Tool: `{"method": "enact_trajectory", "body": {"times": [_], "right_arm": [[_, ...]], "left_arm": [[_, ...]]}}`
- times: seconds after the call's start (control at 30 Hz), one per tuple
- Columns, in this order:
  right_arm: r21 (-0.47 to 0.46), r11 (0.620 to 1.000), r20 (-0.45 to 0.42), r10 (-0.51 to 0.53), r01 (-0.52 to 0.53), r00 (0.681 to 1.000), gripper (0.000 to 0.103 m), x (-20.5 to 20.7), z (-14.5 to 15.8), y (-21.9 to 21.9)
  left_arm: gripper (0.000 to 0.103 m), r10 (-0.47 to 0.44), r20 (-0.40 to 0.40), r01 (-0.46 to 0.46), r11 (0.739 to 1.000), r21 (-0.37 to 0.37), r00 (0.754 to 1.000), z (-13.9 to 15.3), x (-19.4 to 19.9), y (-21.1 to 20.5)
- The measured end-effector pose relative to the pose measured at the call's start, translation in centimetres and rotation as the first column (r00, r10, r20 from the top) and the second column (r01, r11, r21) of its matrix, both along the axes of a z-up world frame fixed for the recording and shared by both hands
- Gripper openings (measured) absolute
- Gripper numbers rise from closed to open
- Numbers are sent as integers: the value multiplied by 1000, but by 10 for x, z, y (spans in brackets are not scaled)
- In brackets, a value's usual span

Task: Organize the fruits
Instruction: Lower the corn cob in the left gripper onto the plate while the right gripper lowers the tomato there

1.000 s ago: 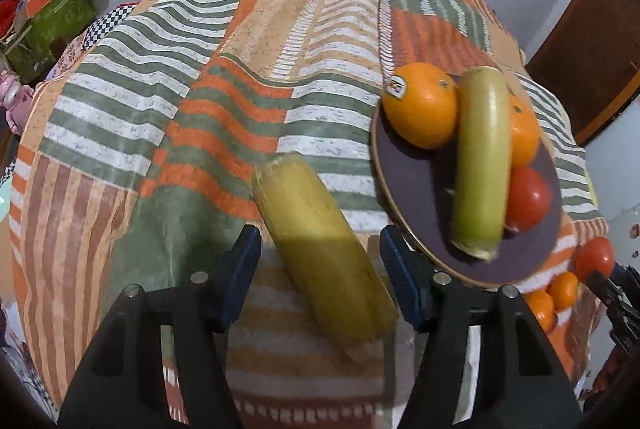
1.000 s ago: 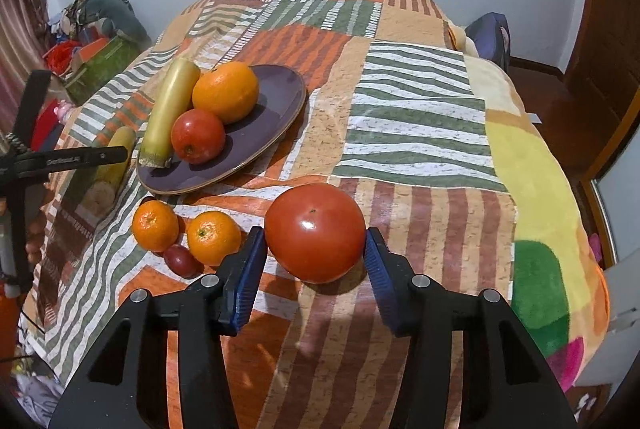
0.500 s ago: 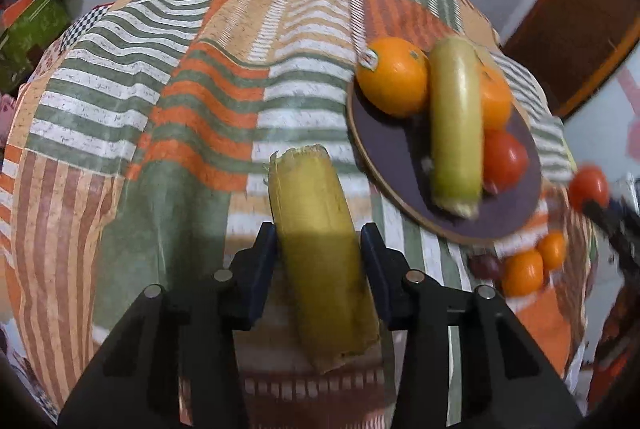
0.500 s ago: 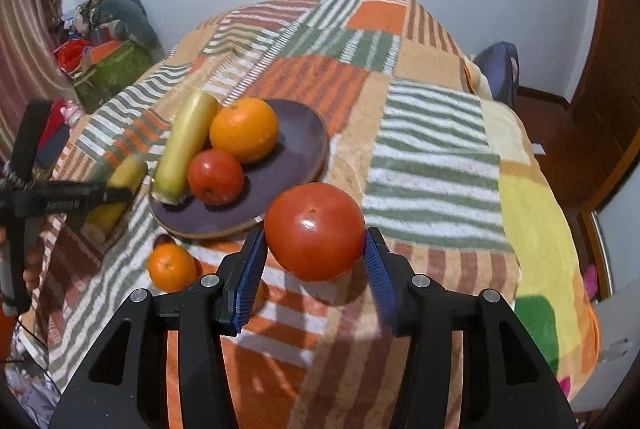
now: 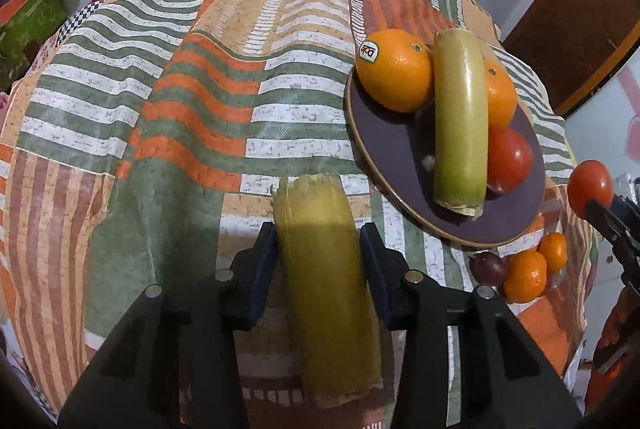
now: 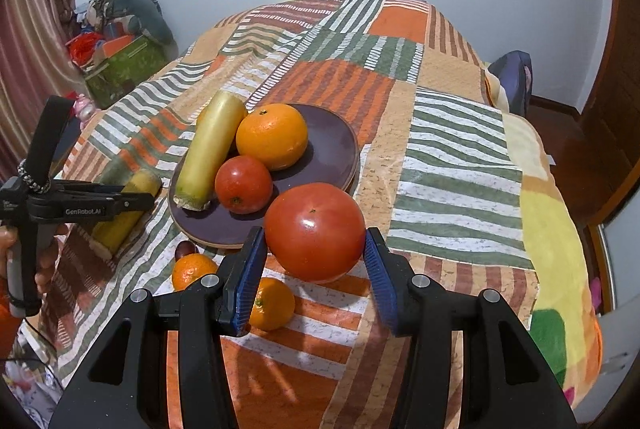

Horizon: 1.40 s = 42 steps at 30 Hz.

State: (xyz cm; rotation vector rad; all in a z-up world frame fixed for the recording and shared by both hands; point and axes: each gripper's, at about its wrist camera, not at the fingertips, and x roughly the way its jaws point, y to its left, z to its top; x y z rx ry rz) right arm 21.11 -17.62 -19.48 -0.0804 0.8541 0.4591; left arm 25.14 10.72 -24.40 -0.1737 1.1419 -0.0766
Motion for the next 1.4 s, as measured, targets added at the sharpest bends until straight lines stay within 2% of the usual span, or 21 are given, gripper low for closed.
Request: {"method": "enact_trajectory", "body": {"times": [0.1,0.33,0.5,0.77,1.13,1.4], "right_arm": [[7,1000,2,-5,5,1000,46,3,1,-1],[29,1000,6,-9,9,1000,46,10,3,1],[30,1000,20,-5,5,1000,46,15,5,6],[17,1000,28,10,-10,1000,46,27,4,16],[-19,999,2,40,-39,999,46,45,-12,34],[-16,999,-24,39,-40,999,46,53,-21,37]], "left_arm": [[39,-6,23,6,1000,-19,1000,12,-2,-1],[38,-50,154,50,999,3,987,60,-6,-17],[38,-75,200,74,997,9,977,76,2,-28],[38,-71,225,77,997,-17,972,84,21,-35],[38,-87,225,73,995,68,971,75,48,-45],[38,-107,230,87,991,97,967,69,58,-54]]}}
